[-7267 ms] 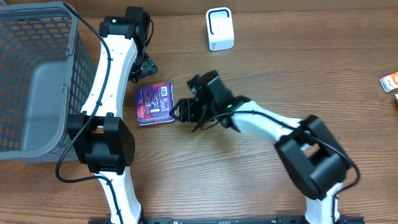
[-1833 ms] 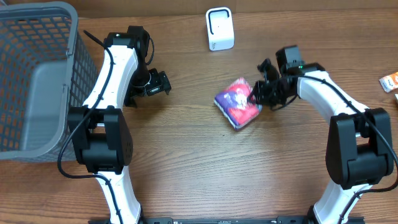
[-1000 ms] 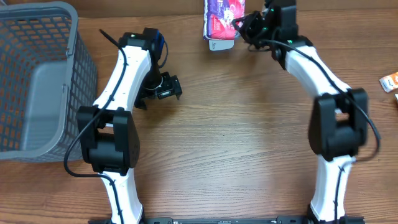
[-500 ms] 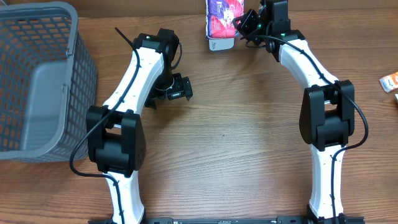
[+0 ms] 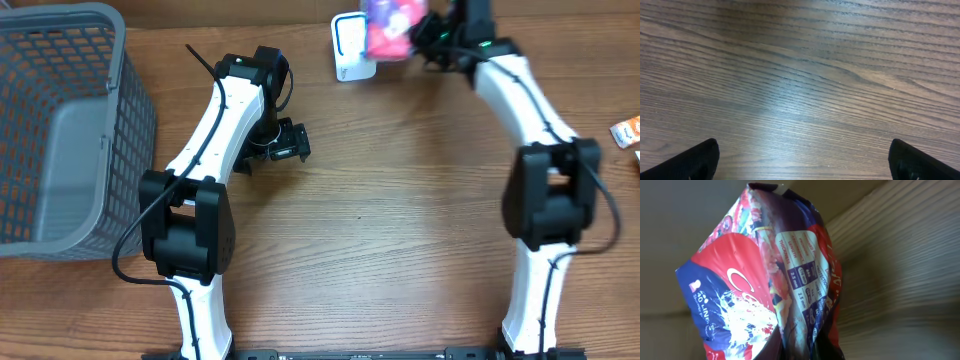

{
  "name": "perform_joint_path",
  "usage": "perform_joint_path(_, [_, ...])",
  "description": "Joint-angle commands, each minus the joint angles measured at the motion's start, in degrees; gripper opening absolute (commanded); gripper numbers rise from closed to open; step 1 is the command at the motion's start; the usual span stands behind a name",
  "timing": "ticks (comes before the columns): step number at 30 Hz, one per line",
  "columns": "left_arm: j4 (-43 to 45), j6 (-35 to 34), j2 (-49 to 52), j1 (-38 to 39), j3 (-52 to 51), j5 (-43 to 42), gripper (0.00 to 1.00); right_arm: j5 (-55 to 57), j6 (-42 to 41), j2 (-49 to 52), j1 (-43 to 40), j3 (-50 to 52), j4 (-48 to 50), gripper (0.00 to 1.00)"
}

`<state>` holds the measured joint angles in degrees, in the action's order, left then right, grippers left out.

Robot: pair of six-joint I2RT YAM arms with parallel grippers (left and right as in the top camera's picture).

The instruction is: Scan the item barcode

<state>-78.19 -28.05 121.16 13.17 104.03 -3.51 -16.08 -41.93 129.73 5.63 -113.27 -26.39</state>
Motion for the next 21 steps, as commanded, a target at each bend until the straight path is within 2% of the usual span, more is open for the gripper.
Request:
perform_joint_path(1, [0.0, 1.0, 0.4, 0.4, -0.4, -0.6, 1.0, 6.7, 0.7, -10.1, -7.8, -2.0, -3.4, 0.04])
perform_joint_path(12, [0.1, 0.8, 0.4, 0.4, -0.4, -0.6, 1.0, 17.0, 0.7, -9.8, -33.0, -1.8, -28.8, 0.04])
perform_joint_path(21, [-0.2, 0.6, 0.4, 0.4, -0.4, -0.6, 1.0, 18.6, 5.0, -9.2, -47.7, -0.8, -31.6, 0.04])
